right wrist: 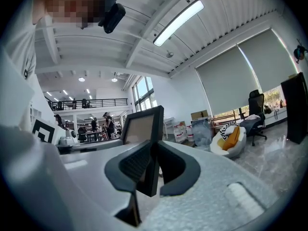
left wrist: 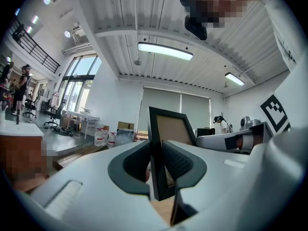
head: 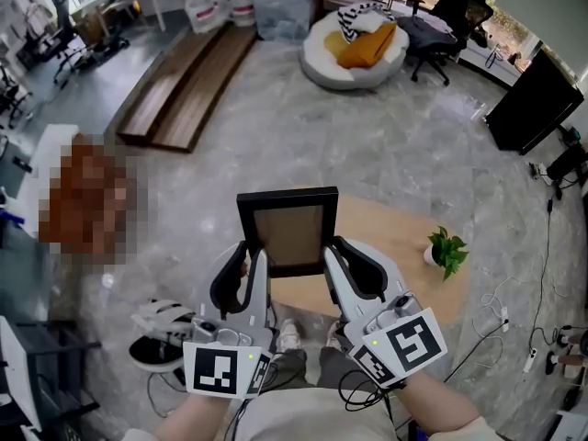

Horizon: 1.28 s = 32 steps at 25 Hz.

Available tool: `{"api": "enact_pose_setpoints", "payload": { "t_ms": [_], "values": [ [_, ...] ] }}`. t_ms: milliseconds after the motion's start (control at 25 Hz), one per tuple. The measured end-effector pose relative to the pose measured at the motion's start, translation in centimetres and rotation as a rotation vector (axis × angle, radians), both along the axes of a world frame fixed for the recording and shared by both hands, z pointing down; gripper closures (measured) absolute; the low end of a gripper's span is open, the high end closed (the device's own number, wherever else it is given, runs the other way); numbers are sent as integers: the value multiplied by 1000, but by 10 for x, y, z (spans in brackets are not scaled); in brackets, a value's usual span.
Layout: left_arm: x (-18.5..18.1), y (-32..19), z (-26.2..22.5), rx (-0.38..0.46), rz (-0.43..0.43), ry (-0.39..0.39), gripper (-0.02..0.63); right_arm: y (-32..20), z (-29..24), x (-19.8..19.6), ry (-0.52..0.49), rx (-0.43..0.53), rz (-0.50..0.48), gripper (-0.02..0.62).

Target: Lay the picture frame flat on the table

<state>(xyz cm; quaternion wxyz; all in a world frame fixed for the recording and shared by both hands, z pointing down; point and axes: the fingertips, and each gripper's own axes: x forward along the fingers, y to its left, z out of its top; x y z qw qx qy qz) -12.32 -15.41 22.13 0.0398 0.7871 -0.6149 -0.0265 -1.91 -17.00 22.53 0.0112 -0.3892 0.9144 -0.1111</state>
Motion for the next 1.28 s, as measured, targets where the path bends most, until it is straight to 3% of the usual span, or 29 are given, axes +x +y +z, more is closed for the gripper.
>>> {"api": "enact_pose_setpoints", "payload": {
  "t_ms": [360,720,1040,1280],
  "values": [
    [-7,-45,65,-82,-24,-17,509,-47,67,-9,24,-104,-38,546],
    [-16,-67,147,-185,-48,19,509,-71,150,-18,57,-215,-59,546],
    [-17,-71,249,-323,-57,91,509,-75,247,-18,96,-323,-66,548],
    [-19,-67,327,-409,-57,100,509,-73,326,-21,118,-425,-72,548]
  ]
}}
